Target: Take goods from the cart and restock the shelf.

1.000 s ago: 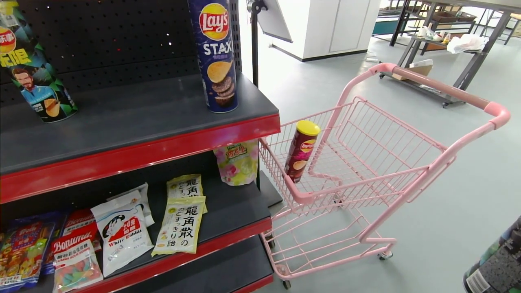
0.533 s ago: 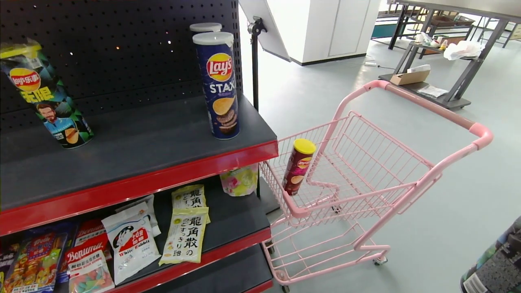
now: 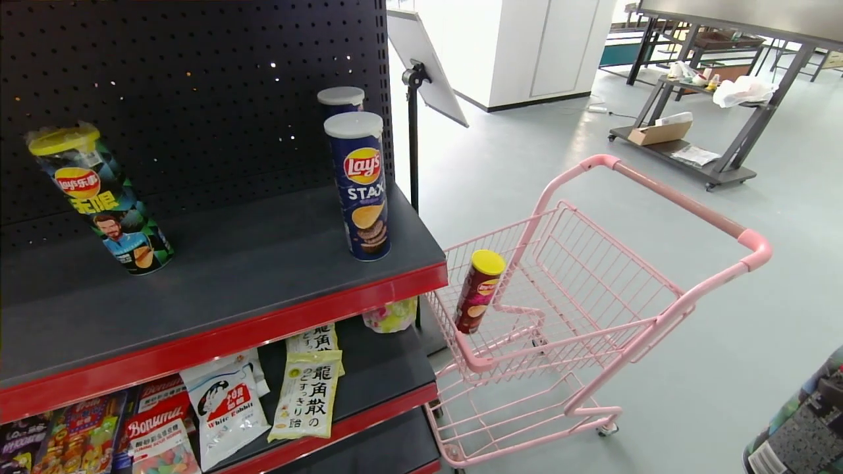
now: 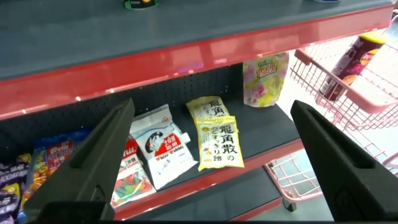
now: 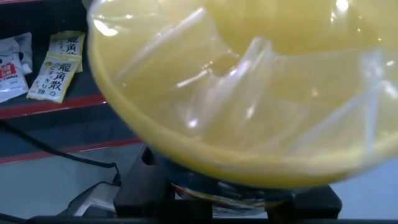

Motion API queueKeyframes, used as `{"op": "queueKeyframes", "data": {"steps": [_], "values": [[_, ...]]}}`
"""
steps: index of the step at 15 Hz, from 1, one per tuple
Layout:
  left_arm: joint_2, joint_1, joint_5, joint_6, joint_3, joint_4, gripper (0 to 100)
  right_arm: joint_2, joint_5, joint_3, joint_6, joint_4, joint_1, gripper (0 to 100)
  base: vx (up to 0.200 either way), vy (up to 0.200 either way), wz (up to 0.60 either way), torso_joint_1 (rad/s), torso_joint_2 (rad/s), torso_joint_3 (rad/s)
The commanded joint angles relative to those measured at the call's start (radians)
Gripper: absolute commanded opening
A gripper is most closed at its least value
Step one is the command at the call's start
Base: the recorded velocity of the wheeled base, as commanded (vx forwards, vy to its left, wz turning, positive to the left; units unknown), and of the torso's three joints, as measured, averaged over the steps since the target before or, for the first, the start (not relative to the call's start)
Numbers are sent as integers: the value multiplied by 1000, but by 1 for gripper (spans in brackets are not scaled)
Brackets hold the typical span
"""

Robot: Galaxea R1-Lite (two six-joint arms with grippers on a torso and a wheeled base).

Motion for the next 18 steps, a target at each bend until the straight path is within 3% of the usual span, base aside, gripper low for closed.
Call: {"op": "queueKeyframes", "data": {"steps": [1, 4, 8, 11, 18], "values": [[0, 1, 1, 0, 0, 0, 100, 11, 0, -1, 0, 0, 1, 0, 0, 0, 0, 173, -398, -232], [0, 1, 1, 0, 0, 0, 100, 25, 5, -10, 0, 0, 4, 0, 0, 0, 0, 159, -375, -214], [0, 1, 1, 0, 0, 0, 100, 106, 140, -72, -42, -28, 27, 0, 0, 0, 0, 66, -166, -91], [0, 1, -1, 0, 0, 0, 100, 198, 172, -102, -62, -109, 27, 0, 0, 0, 0, 0, 0, 0], [0, 1, 1, 2, 2, 0, 100, 230, 189, -78, -78, -131, 102, 0, 0, 0, 600, 6, 3, 0]]}}
